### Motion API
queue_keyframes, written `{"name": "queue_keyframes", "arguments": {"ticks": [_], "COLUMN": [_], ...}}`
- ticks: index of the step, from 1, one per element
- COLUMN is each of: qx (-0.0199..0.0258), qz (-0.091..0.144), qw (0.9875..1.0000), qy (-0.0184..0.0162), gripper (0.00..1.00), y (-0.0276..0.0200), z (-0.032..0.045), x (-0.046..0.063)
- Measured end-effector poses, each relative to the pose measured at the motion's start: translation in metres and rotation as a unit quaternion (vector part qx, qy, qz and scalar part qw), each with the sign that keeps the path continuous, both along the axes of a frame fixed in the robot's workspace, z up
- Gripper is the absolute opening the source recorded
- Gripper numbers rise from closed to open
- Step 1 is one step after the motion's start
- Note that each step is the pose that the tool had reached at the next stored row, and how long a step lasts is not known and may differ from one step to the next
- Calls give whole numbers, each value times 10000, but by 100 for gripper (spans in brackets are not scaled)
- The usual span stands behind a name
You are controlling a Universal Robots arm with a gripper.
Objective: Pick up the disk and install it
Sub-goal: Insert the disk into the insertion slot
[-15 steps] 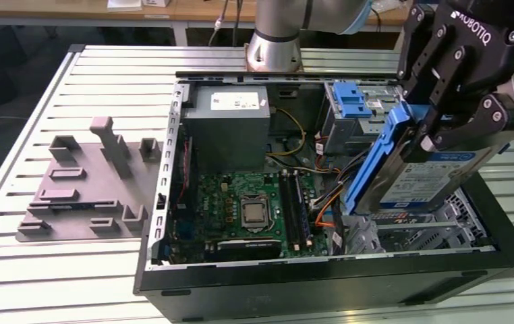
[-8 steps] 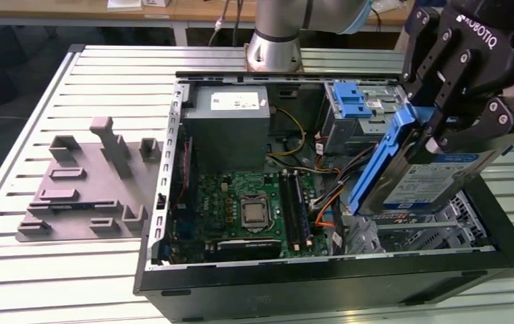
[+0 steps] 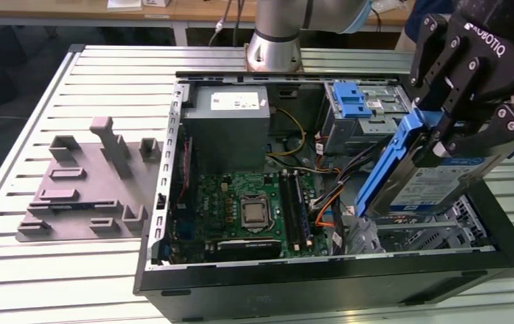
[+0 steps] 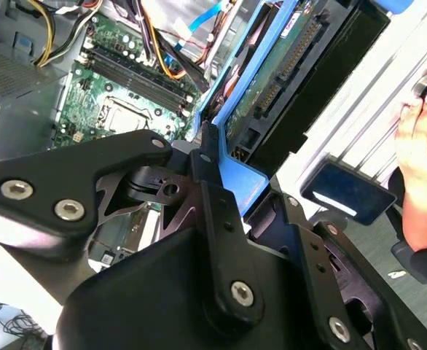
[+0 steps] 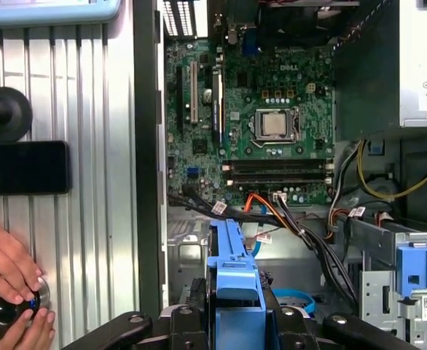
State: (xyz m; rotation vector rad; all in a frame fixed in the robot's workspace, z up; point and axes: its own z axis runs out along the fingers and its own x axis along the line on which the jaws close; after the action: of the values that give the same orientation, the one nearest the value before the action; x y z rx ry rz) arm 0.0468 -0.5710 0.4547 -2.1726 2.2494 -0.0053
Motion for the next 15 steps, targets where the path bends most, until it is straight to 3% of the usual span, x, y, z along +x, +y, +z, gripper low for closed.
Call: {"name": "queue_keyframes", "arguments": {"ticks": [15], "qx": [-1], "qz": [0], "qw": [10000], "qy": [-12], "gripper": [36], "y": [2], "z": [-74], "x": [224]}}
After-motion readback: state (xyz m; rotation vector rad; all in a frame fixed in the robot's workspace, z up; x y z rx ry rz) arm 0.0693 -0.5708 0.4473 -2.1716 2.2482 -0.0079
